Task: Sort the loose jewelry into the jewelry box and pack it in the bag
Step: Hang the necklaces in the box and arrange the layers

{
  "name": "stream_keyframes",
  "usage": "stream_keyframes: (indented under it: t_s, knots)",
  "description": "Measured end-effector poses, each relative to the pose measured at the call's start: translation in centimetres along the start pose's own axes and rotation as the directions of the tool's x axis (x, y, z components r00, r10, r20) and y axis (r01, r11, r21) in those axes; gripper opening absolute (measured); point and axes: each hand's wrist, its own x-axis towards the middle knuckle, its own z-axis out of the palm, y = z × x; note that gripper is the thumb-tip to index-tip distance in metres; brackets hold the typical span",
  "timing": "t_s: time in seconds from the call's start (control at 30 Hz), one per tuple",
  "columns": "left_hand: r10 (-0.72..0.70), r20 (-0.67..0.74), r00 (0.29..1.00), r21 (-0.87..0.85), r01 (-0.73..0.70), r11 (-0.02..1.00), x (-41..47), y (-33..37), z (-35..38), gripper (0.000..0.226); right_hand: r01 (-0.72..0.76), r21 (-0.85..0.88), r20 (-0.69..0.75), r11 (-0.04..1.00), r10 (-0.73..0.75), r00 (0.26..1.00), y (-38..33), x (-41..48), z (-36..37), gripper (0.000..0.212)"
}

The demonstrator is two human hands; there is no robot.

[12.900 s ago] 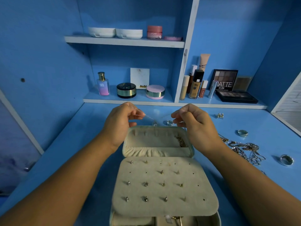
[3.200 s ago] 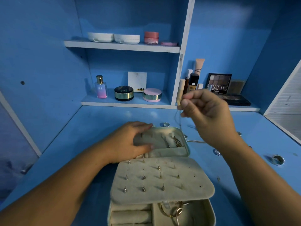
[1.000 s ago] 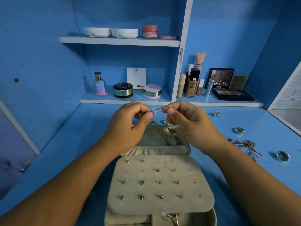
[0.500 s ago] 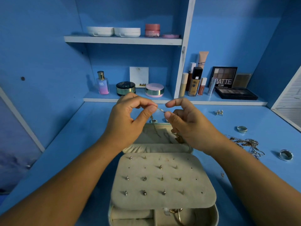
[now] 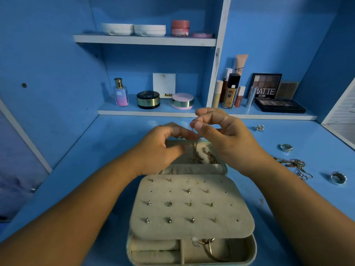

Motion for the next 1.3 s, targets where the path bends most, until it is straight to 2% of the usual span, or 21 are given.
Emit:
stream_keyframes:
  t_s: [0.17, 0.33, 0.5, 0.6, 0.7, 0.8, 0.93, 1.1, 1.3]
  knots:
    - [-0.005, 0.116, 0.993, -0.142, 0.022, 0.990, 0.0, 0.2, 0.3, 0.018, 0.022, 0.025, -0.002, 0.999, -0.022, 1.000, 0.2, 0.2, -0.1, 0.009]
    - [-0.029, 0.094, 0.995, -0.253, 0.052, 0.966, 0.1, 0.5, 0.5, 0.015, 0.002, 0.050, -0.083, 0.999, 0.003, 0.997, 0.3, 0.4, -0.3, 0.011]
    - [-0.132, 0.146, 0.980, -0.315, 0.173, 0.933, 0.0, 1.0, -0.1, 0.024, -0.063, 0.039, -0.133, 0.997, 0.067, 0.989, 1.4, 0.9, -0.6, 0.013]
    - [-0.208, 0.155, 0.966, -0.236, 0.241, 0.941, -0.1, 1.1, -0.4, 0.026, -0.124, -0.015, -0.171, 0.992, 0.120, 0.978, 2.0, 1.0, -0.6, 0.013]
    - [-0.251, 0.051, 0.967, -0.091, 0.255, 0.963, -0.1, 0.8, -0.8, 0.027, -0.169, -0.242, -0.211, 0.955, 0.118, 0.970, 2.8, 1.2, -0.5, 0.015]
    - [-0.224, -0.053, 0.973, 0.154, 0.229, 0.961, -0.1, 0.4, -1.2, 0.028, -0.173, -0.330, -0.192, 0.928, 0.113, 0.975, 3.4, 1.3, -0.2, 0.014]
    - [-0.161, -0.100, 0.982, 0.416, 0.188, 0.890, -0.5, 0.0, -1.5, 0.035, -0.125, -0.484, -0.126, 0.866, 0.072, 0.989, 3.7, 1.3, 0.3, 0.013]
    - [-0.188, -0.091, 0.978, 0.504, 0.208, 0.838, -0.6, -0.3, -1.7, 0.042, -0.089, -0.596, -0.071, 0.798, 0.058, 0.996, 3.7, 1.5, 0.7, 0.015]
    - [-0.155, -0.128, 0.980, 0.604, 0.200, 0.772, -0.8, -0.3, -0.8, 0.043, -0.047, -0.673, -0.038, 0.738, 0.029, 0.999, 3.5, 1.7, 1.1, 0.015]
